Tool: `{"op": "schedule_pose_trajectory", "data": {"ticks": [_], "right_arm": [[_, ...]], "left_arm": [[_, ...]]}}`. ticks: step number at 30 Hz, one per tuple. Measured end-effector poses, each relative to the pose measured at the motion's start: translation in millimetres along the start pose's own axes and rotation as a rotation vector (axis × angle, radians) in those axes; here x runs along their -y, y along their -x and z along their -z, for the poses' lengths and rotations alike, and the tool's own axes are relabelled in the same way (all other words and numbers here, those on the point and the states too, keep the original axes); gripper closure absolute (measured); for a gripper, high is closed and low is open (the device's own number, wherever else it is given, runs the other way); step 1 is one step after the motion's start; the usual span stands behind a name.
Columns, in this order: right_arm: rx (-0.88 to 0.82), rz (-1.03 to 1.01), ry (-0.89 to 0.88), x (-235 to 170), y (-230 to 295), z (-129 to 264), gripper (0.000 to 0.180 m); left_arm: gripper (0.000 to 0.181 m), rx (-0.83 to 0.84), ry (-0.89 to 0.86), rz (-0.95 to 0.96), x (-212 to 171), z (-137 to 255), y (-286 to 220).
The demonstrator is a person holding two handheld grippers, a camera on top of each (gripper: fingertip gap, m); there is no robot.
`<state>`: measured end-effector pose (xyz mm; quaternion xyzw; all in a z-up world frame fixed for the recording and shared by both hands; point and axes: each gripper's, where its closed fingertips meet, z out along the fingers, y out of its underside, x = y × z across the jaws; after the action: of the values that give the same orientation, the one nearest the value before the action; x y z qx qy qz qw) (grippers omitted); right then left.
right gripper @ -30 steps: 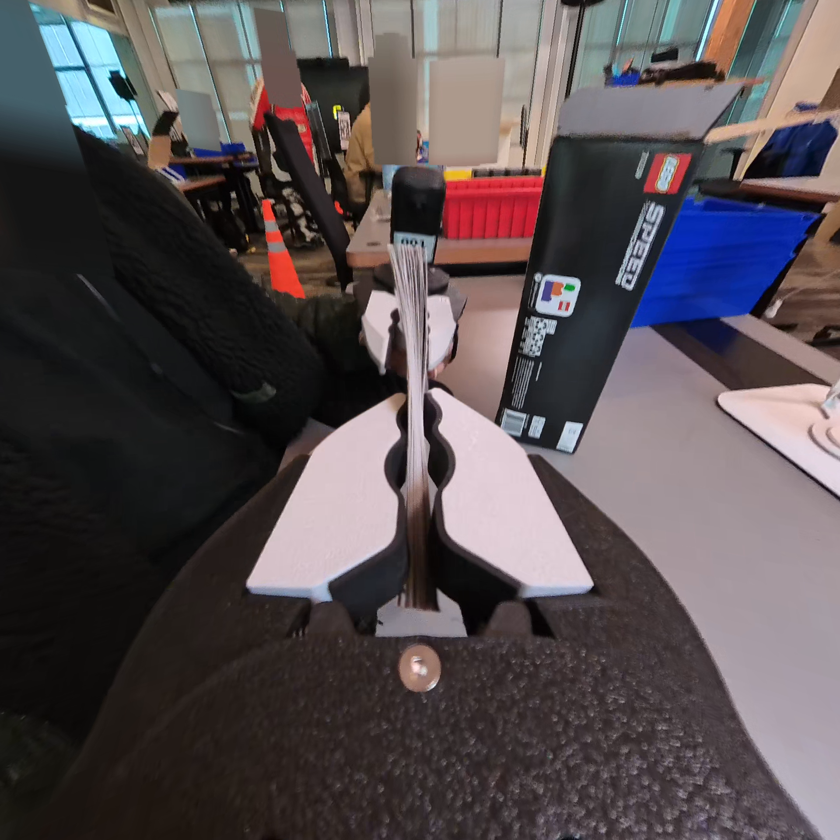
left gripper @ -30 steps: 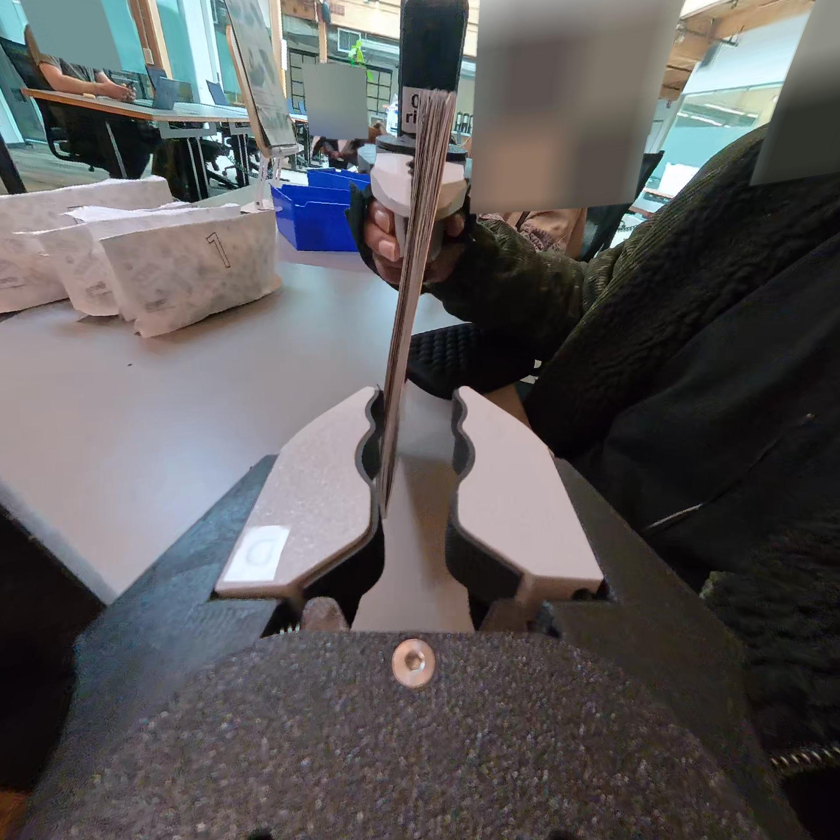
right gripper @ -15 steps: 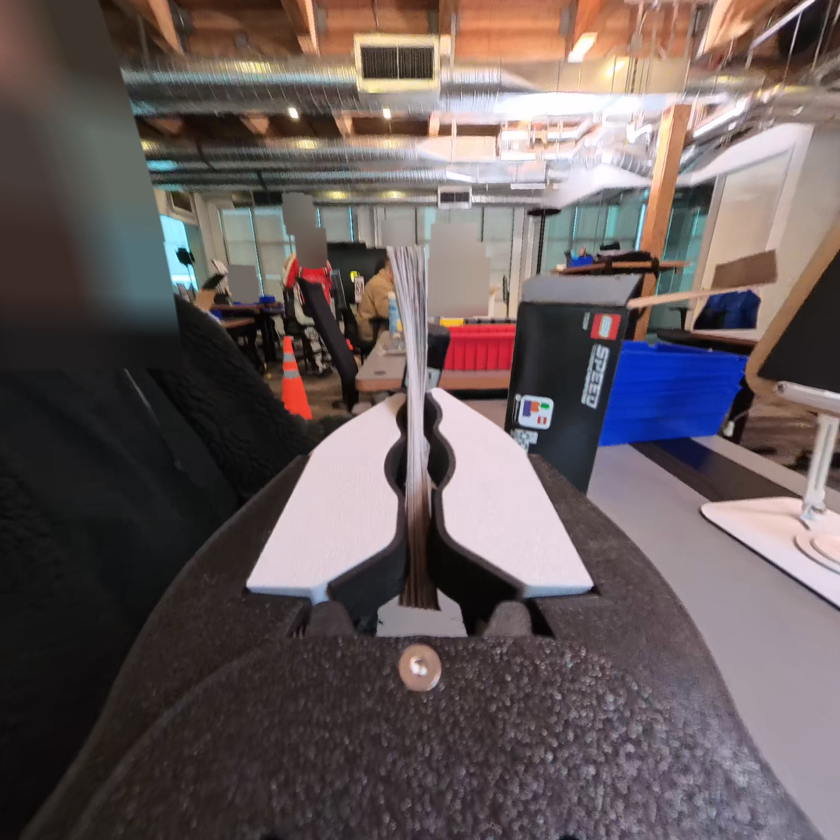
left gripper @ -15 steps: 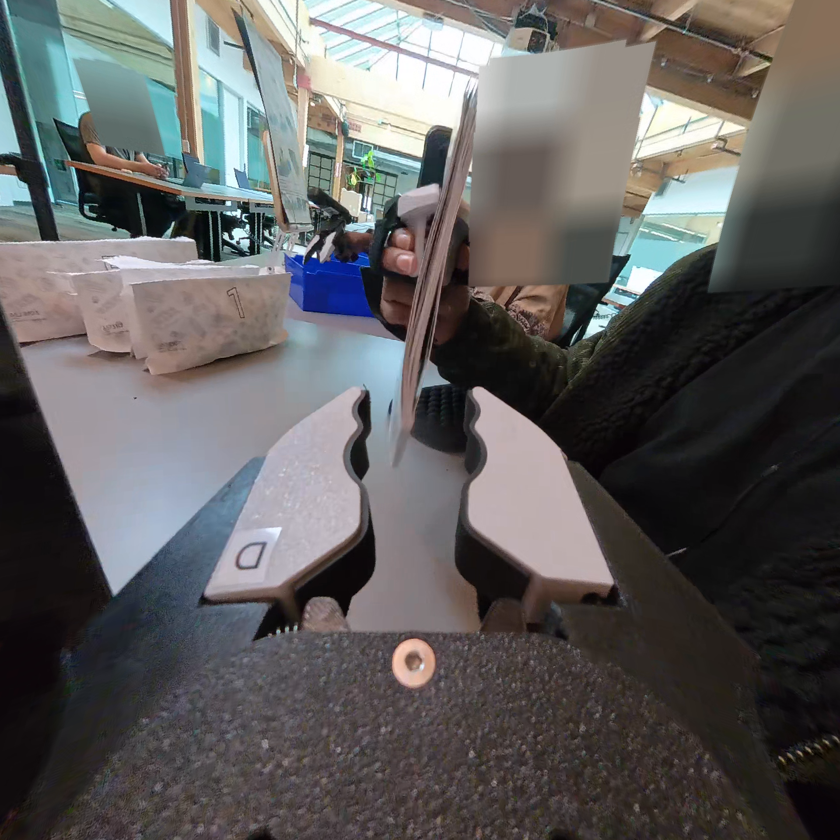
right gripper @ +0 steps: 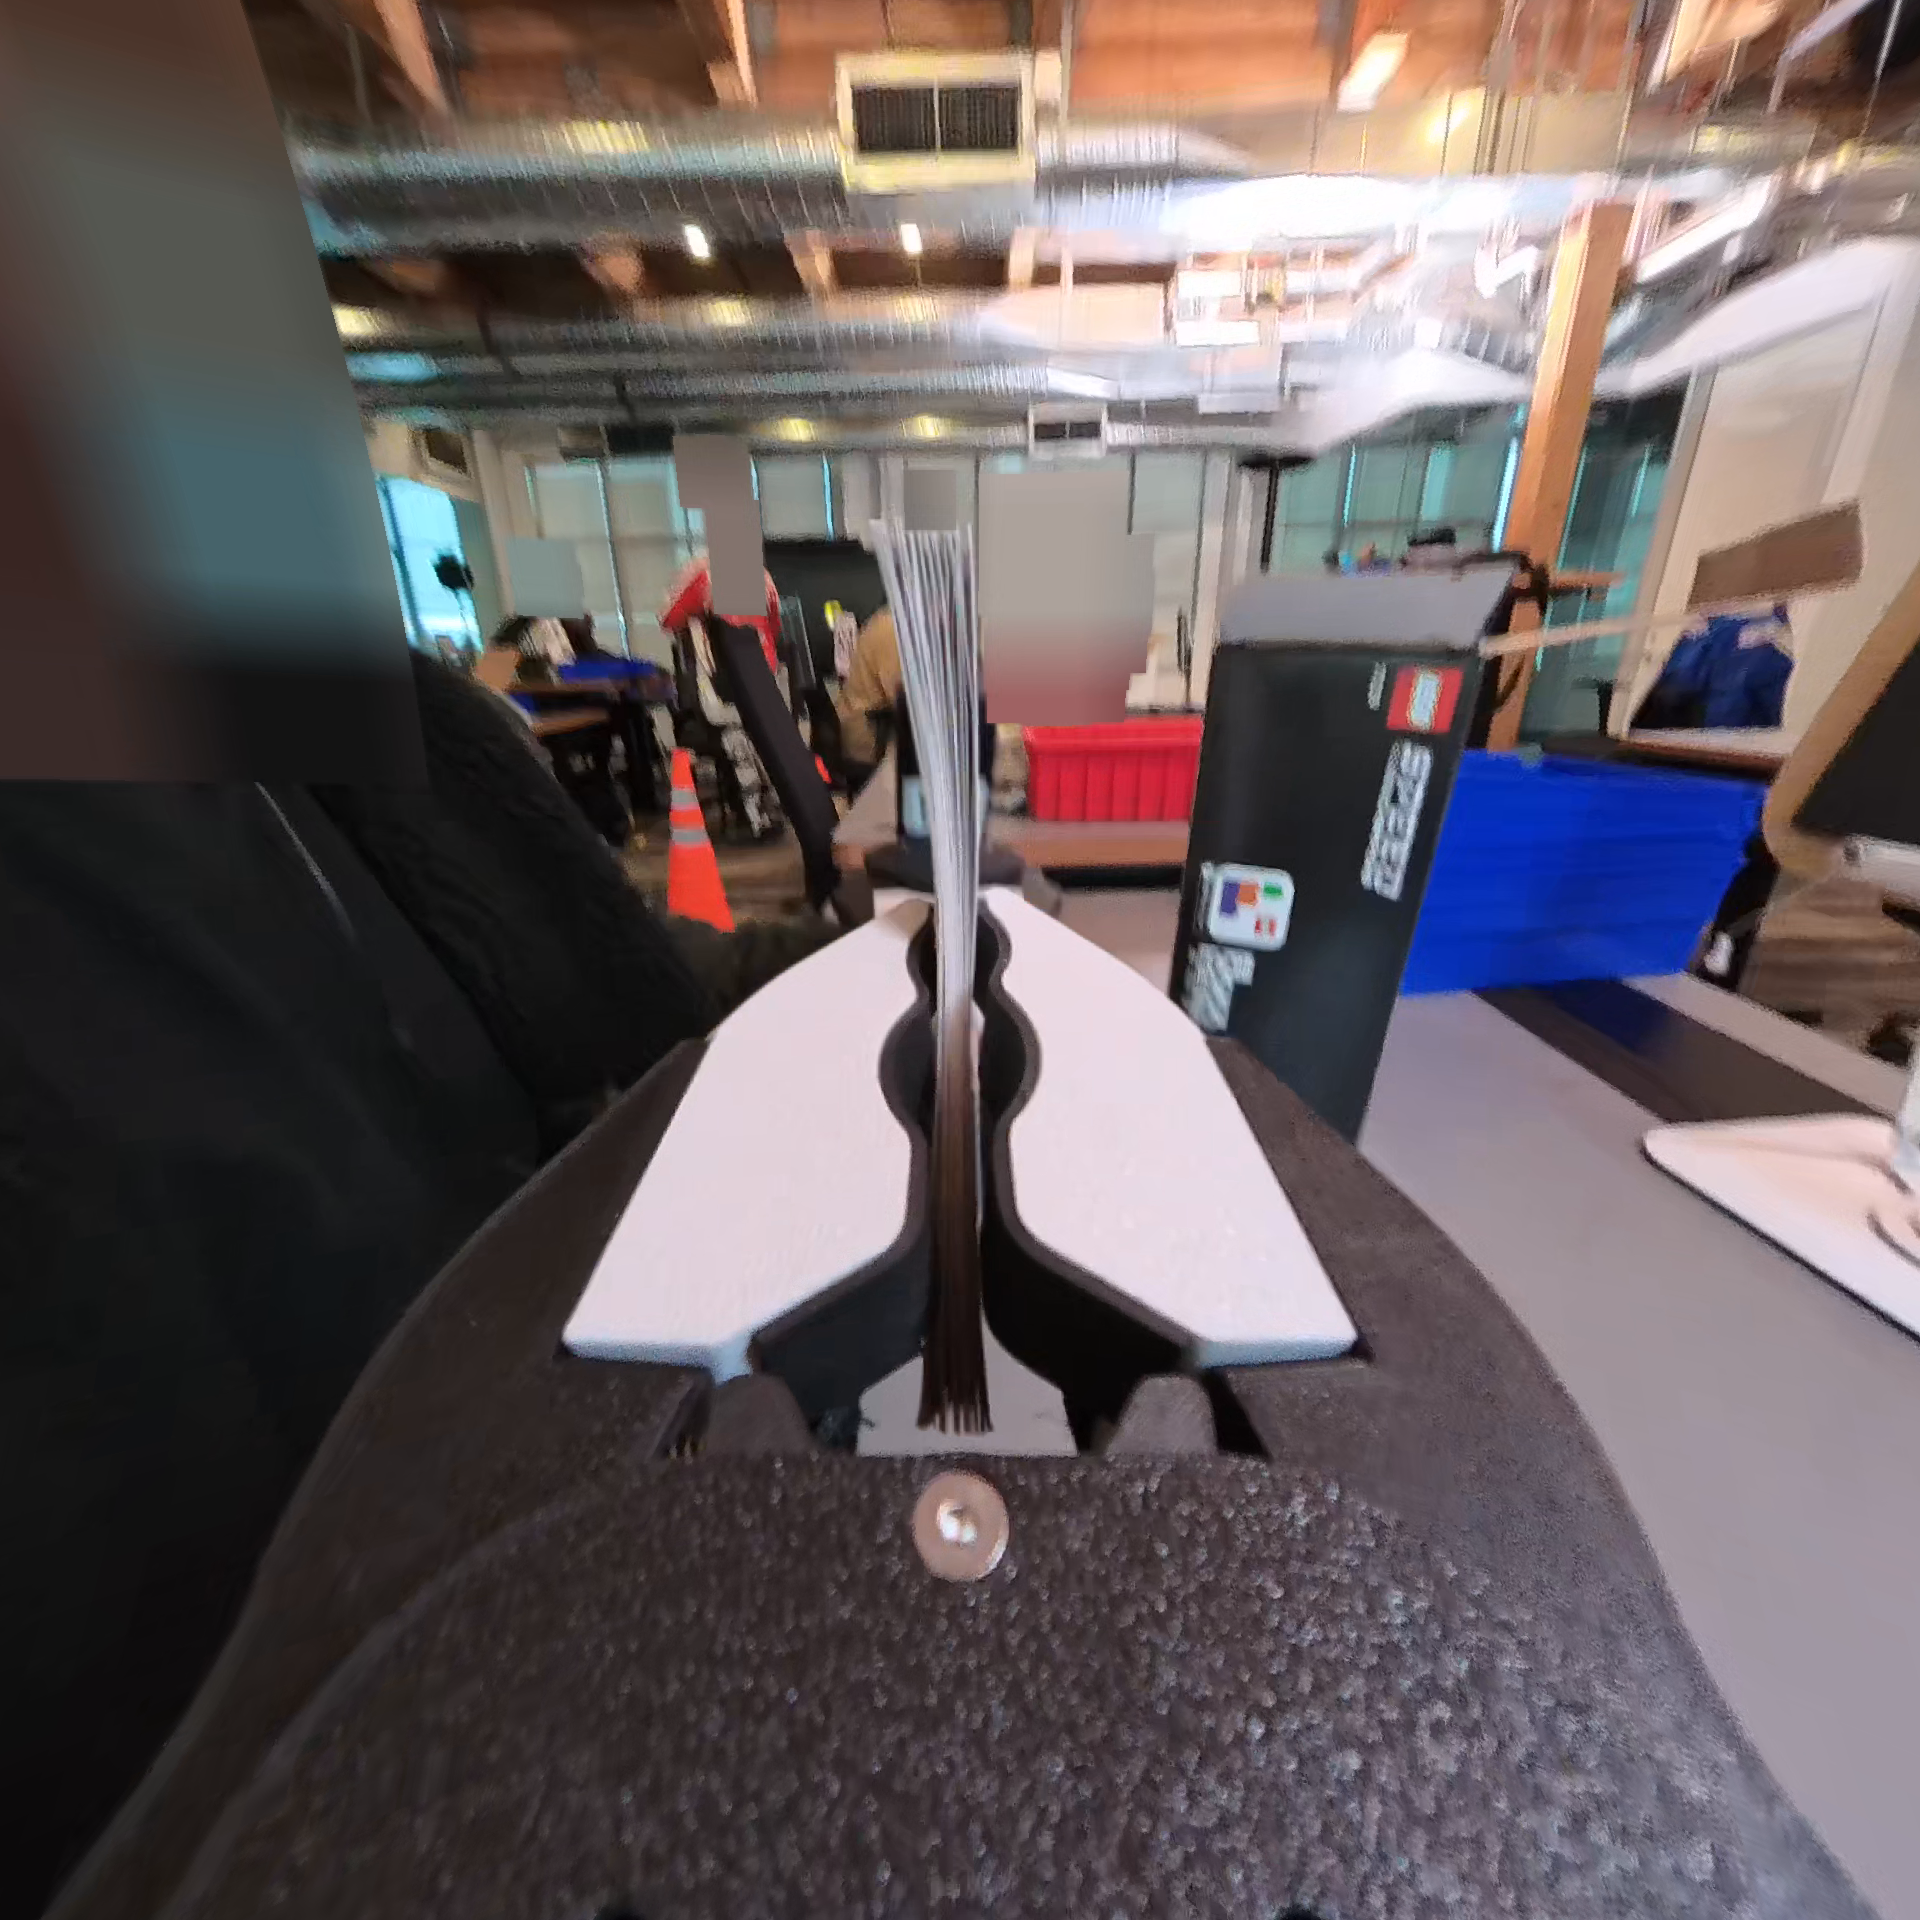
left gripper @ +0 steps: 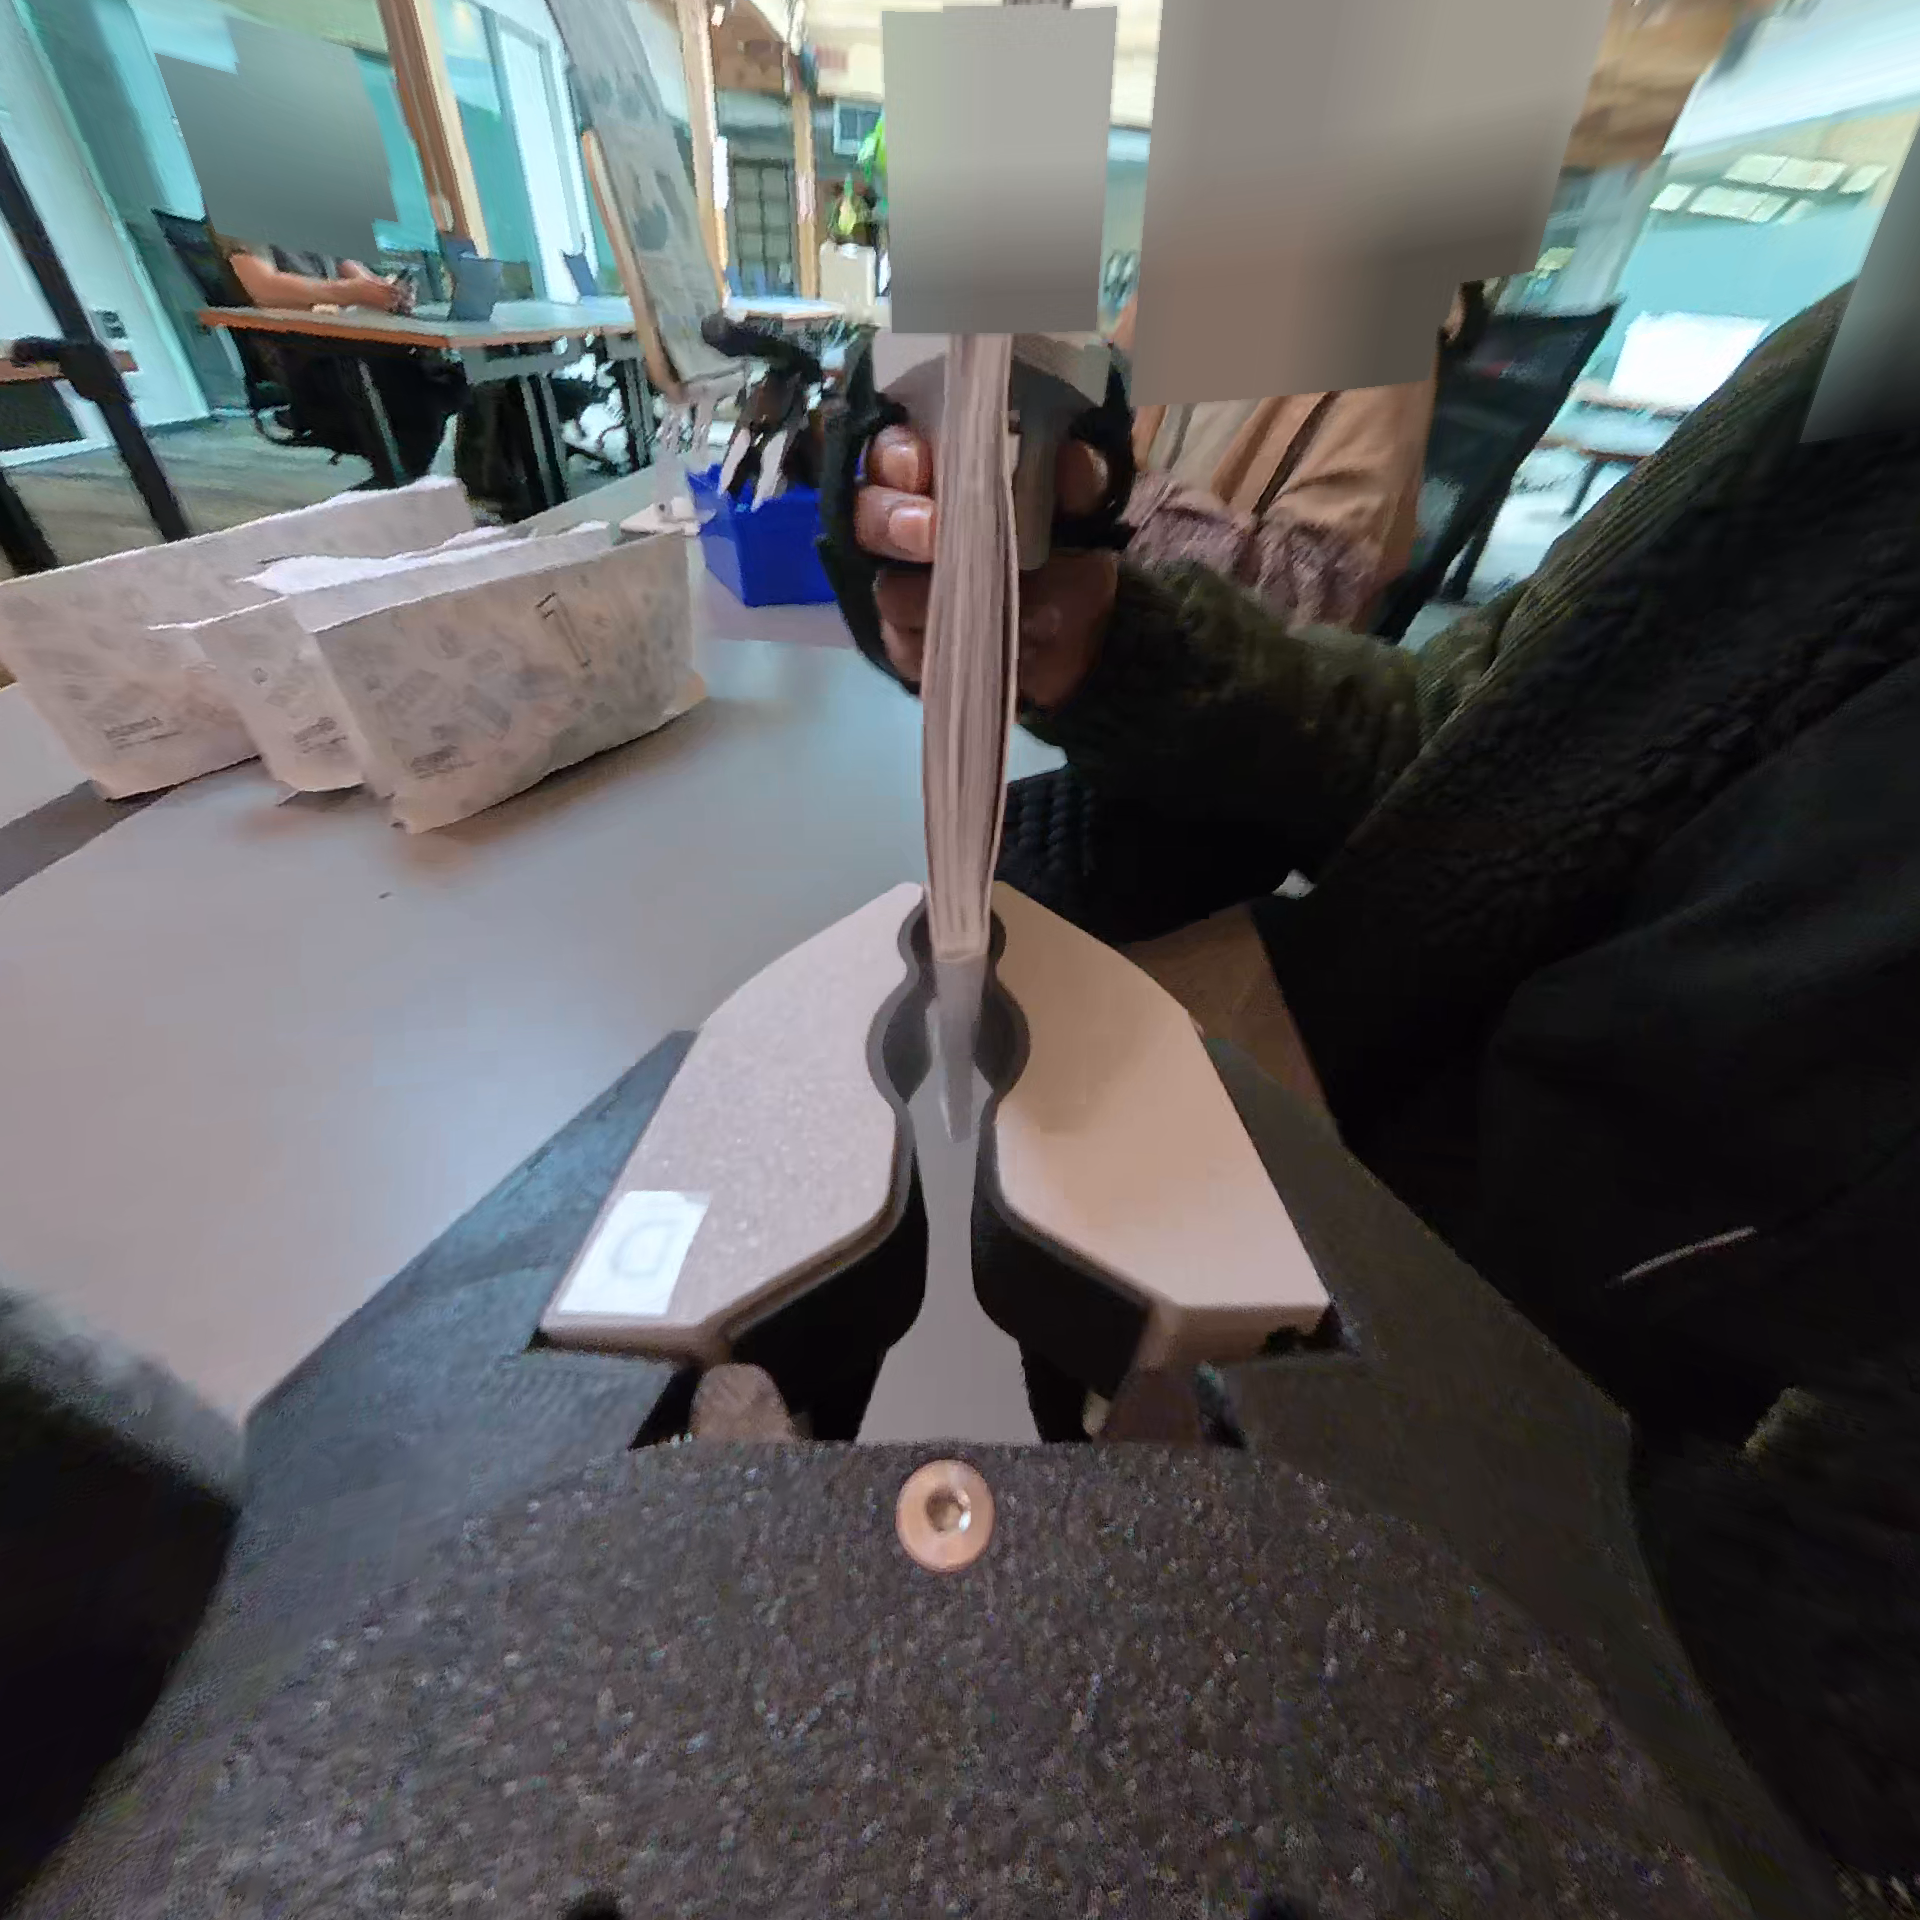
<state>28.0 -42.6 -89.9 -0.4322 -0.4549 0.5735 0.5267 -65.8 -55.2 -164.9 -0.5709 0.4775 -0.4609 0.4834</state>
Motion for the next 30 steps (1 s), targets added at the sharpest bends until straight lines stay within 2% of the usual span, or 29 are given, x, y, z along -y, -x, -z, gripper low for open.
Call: {"op": "schedule_pose_trajectory", "data": {"ticks": [4,8,11,15,18,20,28,30], "right_arm": [[-0.094,0.042,0.247,-35,-15,5,0.174],[-0.211,0.108,0.378,-31,-24,12,0.143],[-0.297,0.252,0.519,-24,-24,8,0.131],[-0.250,0.380,0.772,-47,-12,-25,0.120],[-0.161,0.414,0.899,-76,-8,-47,0.120],[-0.061,0.384,0.914,-87,1,-55,0.148],[-0.081,0.315,0.849,-81,5,-56,0.133],[-0.102,0.306,0.855,-78,4,-54,0.117]], "left_arm": [[0.177,0.120,0.168,-0.101,-8,19,17],[0.177,0.227,0.343,-0.172,-19,36,34],[0.177,0.252,0.462,-0.186,-27,42,42],[0.177,0.241,0.605,-0.237,-30,35,45],[0.177,0.205,0.668,-0.308,-28,21,39],[0.177,0.222,0.700,-0.356,-27,18,41],[0.177,0.222,0.716,-0.291,-27,26,45],[0.177,0.215,0.724,-0.282,-25,25,45]]}}
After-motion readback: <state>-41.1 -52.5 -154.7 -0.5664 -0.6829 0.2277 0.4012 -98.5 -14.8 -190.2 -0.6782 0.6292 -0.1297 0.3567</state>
